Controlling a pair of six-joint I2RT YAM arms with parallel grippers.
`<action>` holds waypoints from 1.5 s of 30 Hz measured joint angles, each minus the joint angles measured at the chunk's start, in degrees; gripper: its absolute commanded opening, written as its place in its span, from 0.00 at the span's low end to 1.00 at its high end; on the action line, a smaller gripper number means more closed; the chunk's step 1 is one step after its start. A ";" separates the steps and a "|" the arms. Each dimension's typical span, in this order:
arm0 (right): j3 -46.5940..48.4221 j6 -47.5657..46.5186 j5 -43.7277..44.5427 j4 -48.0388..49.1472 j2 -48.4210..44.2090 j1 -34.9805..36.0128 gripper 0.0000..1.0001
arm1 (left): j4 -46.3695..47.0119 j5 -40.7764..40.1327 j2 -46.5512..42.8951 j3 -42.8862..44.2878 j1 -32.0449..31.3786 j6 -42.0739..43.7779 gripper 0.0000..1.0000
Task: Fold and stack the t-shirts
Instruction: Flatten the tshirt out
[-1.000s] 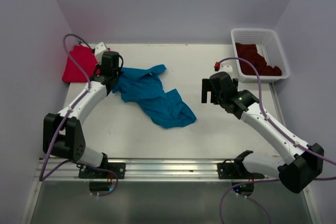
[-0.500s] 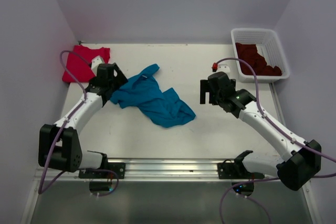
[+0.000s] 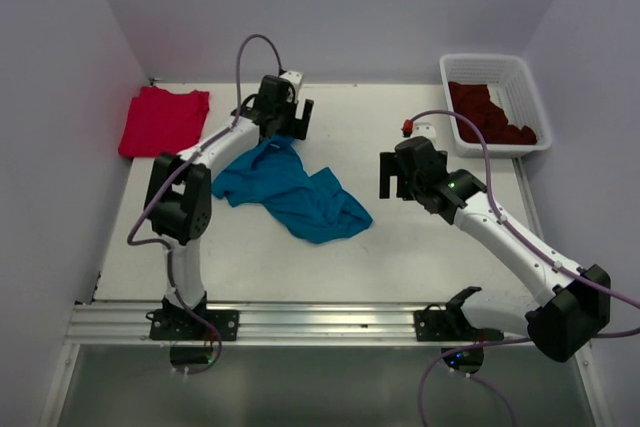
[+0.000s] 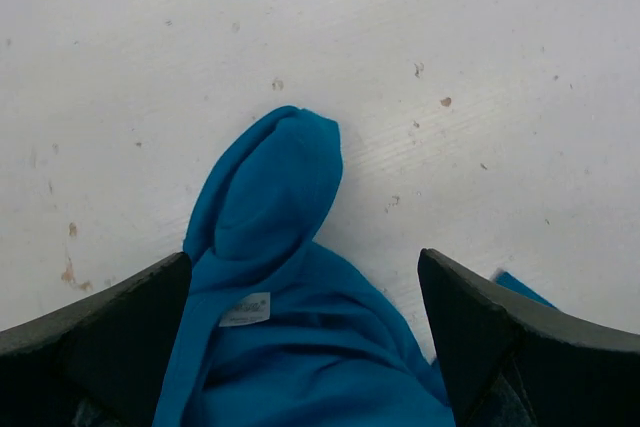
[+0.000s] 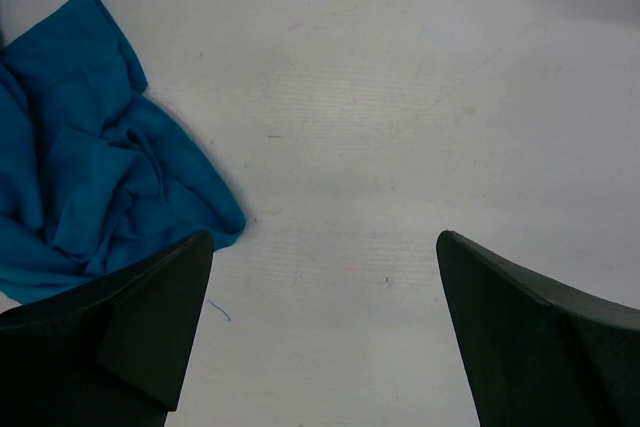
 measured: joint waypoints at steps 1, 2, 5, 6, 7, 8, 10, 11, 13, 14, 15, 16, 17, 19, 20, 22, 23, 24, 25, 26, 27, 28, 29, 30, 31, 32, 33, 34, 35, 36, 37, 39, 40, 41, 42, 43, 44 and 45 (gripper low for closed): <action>0.00 0.00 0.00 0.00 -0.04 0.00 0.99 | -0.90 0.68 1.18 1.40 -0.66 2.14 1.00; 0.00 0.00 0.00 0.00 -0.04 0.00 0.99 | -1.46 1.20 2.03 2.21 -1.03 3.82 1.00; 0.00 -0.02 0.00 -0.02 -0.07 0.00 0.99 | -3.06 2.84 3.72 3.10 -1.05 8.31 1.00; 0.00 -0.02 0.00 -0.02 -0.07 0.00 0.99 | -3.69 3.06 4.31 3.34 -0.94 9.49 1.00; 0.00 -0.02 0.00 -0.02 -0.07 0.00 0.99 | -4.11 3.13 5.01 3.61 -0.85 10.38 1.00; 0.00 -0.02 0.00 -0.02 -0.07 0.00 0.99 | -4.85 2.71 6.01 4.33 -0.85 11.08 0.99; 0.00 -0.04 0.02 -0.09 -0.07 0.00 0.99 | -5.51 1.68 8.20 5.81 -0.83 12.07 0.99; 0.00 -0.04 0.02 -0.15 -0.07 0.00 0.99 | -5.70 1.01 9.38 6.34 -0.85 12.39 0.98; 0.00 -0.04 0.02 -0.28 -0.17 0.00 0.99 | -6.21 -0.07 11.67 7.02 -0.85 12.59 0.97; 0.00 -0.04 0.04 -0.42 -0.31 0.00 0.99 | -6.45 -0.52 12.68 7.17 -0.85 12.61 0.95; 0.00 -0.07 0.07 -0.46 -0.46 0.00 0.99 | -6.80 -0.94 13.57 7.21 -0.83 12.61 0.92; 0.00 -0.09 0.11 -0.48 -0.66 0.00 0.99 | -7.17 -1.40 14.36 7.26 -0.83 12.52 0.87; 0.00 -0.09 0.17 -0.52 -0.81 0.00 0.99 | -7.19 -1.64 14.58 7.76 -0.83 12.44 0.76; -0.02 -0.22 0.33 -0.63 -1.36 0.00 0.99 | -7.34 -2.73 15.04 8.81 -0.72 12.28 0.58; -0.09 -0.22 0.42 -0.66 -1.62 0.00 0.99 | -7.37 -3.06 15.28 9.09 -0.68 12.20 0.31; -0.33 -0.24 0.50 -0.74 -2.19 0.00 0.99 | -7.50 -3.98 15.85 9.53 -0.46 11.56 0.00; -0.37 -0.24 0.50 -0.85 -2.34 0.00 0.99 | -7.76 -4.46 15.96 9.49 -0.31 11.30 0.00; -0.46 -0.24 0.52 -0.85 -2.49 0.00 0.99 | -7.89 -5.03 15.96 9.38 -0.20 11.19 0.00; -0.52 -0.22 0.52 -0.85 -2.60 0.00 0.99 | -7.82 -5.49 15.78 9.27 -0.11 10.86 0.00; -0.55 -0.22 0.52 -0.87 -2.64 0.00 0.99 | -7.39 -5.81 15.23 8.72 -0.02 10.75 0.00; -0.57 -0.22 0.50 -0.81 -2.64 0.00 0.99 | -7.15 -6.14 14.21 7.50 0.04 10.54 0.00; -0.63 -0.22 0.50 -0.79 -2.64 0.00 0.99 | -7.28 -6.51 12.76 6.10 0.07 10.36 0.00; -0.74 -0.20 0.48 -0.76 -2.64 0.00 0.99 | -7.15 -6.73 10.84 4.50 0.07 10.29 0.00; -0.94 -0.20 0.48 -0.61 -2.64 0.00 0.99 | -7.34 -6.91 8.50 2.80 0.02 10.23 0.00; -1.18 -0.20 0.46 -0.50 -2.64 0.00 0.99 | -7.67 -7.04 5.73 1.31 -0.07 9.79 0.00; -1.40 -0.20 0.44 -0.48 -2.64 0.00 0.99 | -7.54 -7.21 2.51 -0.22 -0.22 9.31 0.00; -1.53 -0.20 0.42 -0.46 -2.60 0.00 0.99 | -7.52 -7.37 -0.37 -1.46 -0.33 8.98 0.00; -1.60 -0.20 0.39 -0.35 -2.54 0.00 0.99 | -7.65 -7.43 -4.15 -2.91 -0.55 8.68 0.00; -1.64 -0.20 0.31 -0.22 -2.51 0.00 0.99 | -7.19 -7.39 -8.39 -4.55 -0.83 8.28 0.00; -1.75 -0.20 0.22 0.00 -2.47 0.00 0.99 | -7.21 -7.37 -13.03 -5.90 -1.16 7.93 0.00; -1.81 -0.20 0.15 0.17 -2.38 0.00 0.99 | -7.23 -7.34 -16.81 -6.47 -1.46 7.80 0.00; -1.86 -0.20 0.00 0.42 -2.08 0.00 0.99 | -6.78 -6.93 -22.08 -6.45 -1.90 7.82 0.00; -1.90 -0.20 -0.02 0.61 -1.79 0.00 0.99 | -6.62 -6.38 -24.33 -6.10 -2.01 7.85 0.00; -1.92 -0.20 -0.02 0.81 -1.60 0.00 0.99 | -6.86 -5.90 -25.86 -5.31 -2.01 7.85 0.00; -1.92 -0.17 -0.02 0.96 -1.42 0.00 0.99 | -6.93 -5.18 -26.69 -4.33 -1.99 7.85 0.00; -1.95 -0.17 -0.02 1.18 -1.33 0.00 0.99 | -6.99 -4.17 -27.19 -3.10 -1.99 7.87 0.01; -2.01 -0.17 0.00 1.38 -1.33 0.00 0.99 | -7.15 -3.13 -27.41 -1.95 -1.99 7.85 0.02; -2.03 -0.17 0.00 1.40 -1.33 0.00 0.99 | -7.32 -2.01 -27.56 -0.94 -1.99 7.85 0.02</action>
